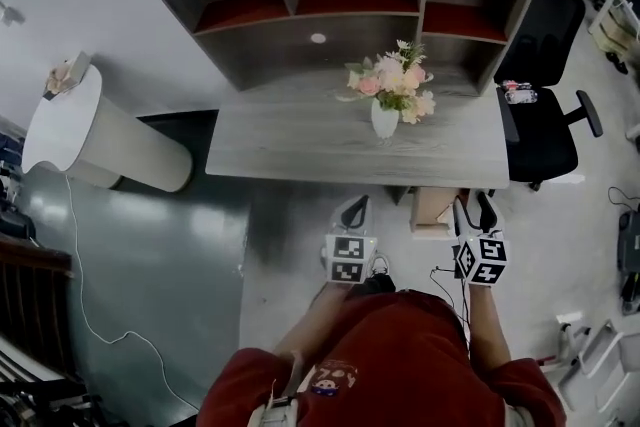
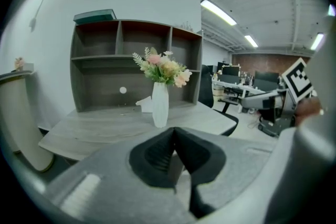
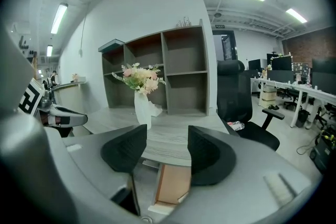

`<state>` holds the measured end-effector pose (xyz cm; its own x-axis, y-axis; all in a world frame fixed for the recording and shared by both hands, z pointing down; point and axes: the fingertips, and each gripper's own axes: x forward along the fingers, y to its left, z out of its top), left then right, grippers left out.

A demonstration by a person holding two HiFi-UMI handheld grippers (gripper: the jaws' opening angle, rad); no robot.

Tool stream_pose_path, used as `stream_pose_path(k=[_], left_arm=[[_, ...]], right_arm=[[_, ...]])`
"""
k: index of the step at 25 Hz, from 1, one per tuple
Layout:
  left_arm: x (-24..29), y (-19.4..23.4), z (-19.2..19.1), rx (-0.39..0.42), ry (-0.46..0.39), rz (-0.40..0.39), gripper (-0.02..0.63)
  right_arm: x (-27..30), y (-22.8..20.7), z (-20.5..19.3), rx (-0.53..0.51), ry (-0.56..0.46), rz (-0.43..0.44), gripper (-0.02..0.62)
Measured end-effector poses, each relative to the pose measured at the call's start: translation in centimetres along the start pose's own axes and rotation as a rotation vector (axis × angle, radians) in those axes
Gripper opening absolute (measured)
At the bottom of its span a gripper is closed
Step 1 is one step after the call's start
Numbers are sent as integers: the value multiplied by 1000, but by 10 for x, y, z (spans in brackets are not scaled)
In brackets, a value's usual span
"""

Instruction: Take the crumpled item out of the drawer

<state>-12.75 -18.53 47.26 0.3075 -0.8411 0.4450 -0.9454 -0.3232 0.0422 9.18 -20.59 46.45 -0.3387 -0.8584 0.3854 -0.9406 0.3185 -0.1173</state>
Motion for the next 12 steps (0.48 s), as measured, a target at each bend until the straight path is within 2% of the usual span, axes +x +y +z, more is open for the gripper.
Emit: stream_pose_path(k=[5, 12], left_arm=[[28, 22, 9, 13, -2, -34, -3], [53, 27, 5, 22, 15, -70, -3]], right_arm=[[20, -4, 3, 5, 8, -47, 229], [30, -15, 2, 29, 9, -92, 229]])
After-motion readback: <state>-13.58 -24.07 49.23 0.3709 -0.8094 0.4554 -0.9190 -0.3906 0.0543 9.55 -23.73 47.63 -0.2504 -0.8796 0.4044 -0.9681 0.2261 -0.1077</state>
